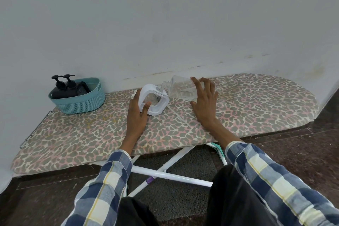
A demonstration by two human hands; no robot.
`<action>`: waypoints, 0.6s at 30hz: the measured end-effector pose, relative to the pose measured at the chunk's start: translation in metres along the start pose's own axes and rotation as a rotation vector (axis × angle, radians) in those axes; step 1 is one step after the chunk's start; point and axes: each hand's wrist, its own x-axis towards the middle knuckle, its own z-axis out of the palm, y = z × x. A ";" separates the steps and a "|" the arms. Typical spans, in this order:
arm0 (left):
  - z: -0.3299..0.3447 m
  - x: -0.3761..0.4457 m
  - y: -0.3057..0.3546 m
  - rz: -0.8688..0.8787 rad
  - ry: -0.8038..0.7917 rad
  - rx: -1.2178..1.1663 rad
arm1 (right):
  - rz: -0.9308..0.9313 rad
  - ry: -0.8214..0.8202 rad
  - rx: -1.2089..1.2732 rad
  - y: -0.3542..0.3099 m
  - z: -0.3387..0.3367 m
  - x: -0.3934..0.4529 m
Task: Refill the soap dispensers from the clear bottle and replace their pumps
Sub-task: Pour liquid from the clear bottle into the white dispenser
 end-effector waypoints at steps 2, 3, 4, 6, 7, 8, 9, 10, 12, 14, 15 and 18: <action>0.000 0.000 -0.002 -0.003 0.000 0.009 | -0.013 -0.014 0.001 0.002 -0.002 0.000; 0.001 0.000 -0.003 0.002 0.001 0.017 | -0.024 -0.019 0.002 0.003 -0.003 0.001; 0.000 0.000 -0.004 0.009 0.002 0.021 | -0.038 -0.020 -0.005 0.005 -0.005 0.002; 0.001 0.001 -0.005 0.015 0.003 0.020 | -0.073 -0.014 -0.041 0.007 -0.010 0.006; 0.001 0.002 -0.006 0.013 0.003 0.021 | -0.084 -0.013 -0.056 0.008 -0.012 0.008; 0.002 0.002 -0.006 0.011 0.004 0.019 | -0.094 -0.017 -0.069 0.008 -0.014 0.011; 0.002 0.002 -0.007 0.011 0.006 0.014 | -0.103 -0.023 -0.080 0.007 -0.016 0.013; 0.002 0.002 -0.007 0.012 0.005 0.008 | -0.111 -0.029 -0.089 0.007 -0.017 0.014; 0.002 0.001 -0.007 0.017 0.004 0.001 | -0.126 -0.035 -0.101 0.007 -0.019 0.017; 0.002 0.001 -0.008 0.018 0.007 0.000 | -0.133 -0.038 -0.110 0.007 -0.020 0.018; 0.002 0.001 -0.008 0.014 0.007 0.000 | -0.136 -0.040 -0.112 0.006 -0.021 0.019; 0.002 0.001 -0.008 -0.005 0.008 -0.009 | -0.150 -0.038 -0.112 0.004 -0.023 0.022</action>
